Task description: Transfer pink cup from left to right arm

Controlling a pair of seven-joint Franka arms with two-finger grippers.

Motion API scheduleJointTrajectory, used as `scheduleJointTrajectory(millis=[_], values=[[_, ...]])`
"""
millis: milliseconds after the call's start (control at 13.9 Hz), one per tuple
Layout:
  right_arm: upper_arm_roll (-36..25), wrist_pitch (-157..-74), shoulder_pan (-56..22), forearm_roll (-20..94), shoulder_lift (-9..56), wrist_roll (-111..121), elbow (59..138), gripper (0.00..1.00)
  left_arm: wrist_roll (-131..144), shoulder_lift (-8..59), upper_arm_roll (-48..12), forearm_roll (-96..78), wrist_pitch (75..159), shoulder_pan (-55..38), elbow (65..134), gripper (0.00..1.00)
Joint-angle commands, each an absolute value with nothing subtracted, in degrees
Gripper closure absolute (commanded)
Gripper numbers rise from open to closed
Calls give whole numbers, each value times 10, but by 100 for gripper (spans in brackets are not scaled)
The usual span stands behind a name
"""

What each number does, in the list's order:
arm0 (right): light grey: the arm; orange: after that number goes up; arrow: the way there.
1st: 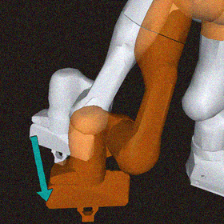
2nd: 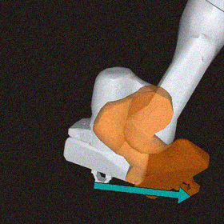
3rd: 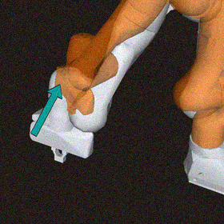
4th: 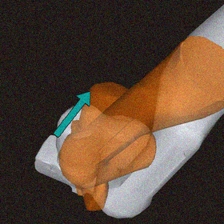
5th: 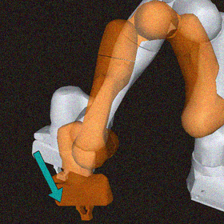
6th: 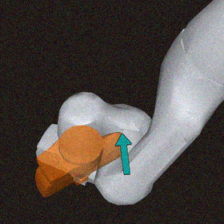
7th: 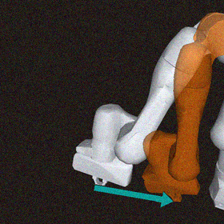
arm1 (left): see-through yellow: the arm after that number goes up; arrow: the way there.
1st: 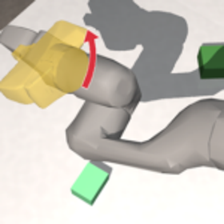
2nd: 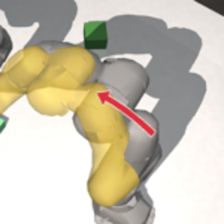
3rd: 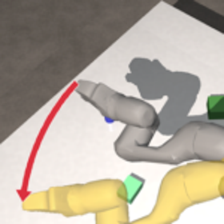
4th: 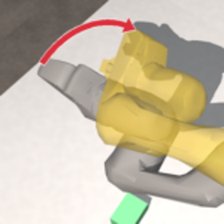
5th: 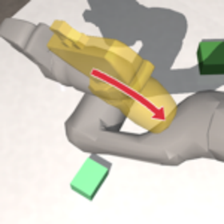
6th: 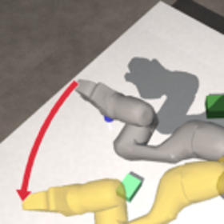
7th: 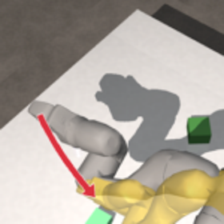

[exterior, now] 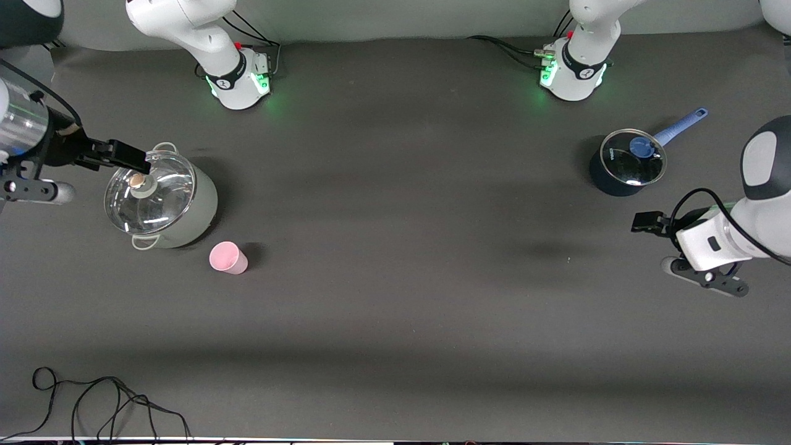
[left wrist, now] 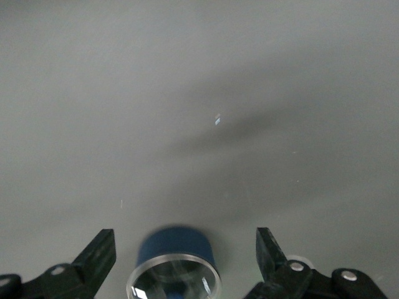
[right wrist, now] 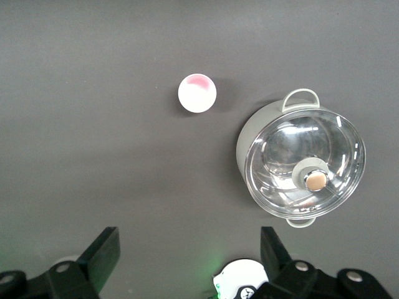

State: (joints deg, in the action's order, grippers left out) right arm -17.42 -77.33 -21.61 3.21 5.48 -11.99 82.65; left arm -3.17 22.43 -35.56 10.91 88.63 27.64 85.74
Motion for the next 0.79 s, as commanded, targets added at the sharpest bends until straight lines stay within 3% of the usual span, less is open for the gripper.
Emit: scheduleJointTrajectory(millis=[0, 432, 720], values=[[-177, -772, -217, 20, 65, -127, 809, 0, 120, 190, -360, 134, 850, 265, 869, 0], [-177, -773, -219, 20, 63, -128, 813, 0, 158, 179, -383, 127, 838, 267, 849, 3], [-171, -771, -206, 20, 59, -123, 818, 0, 134, 188, -375, 113, 859, 286, 843, 0]])
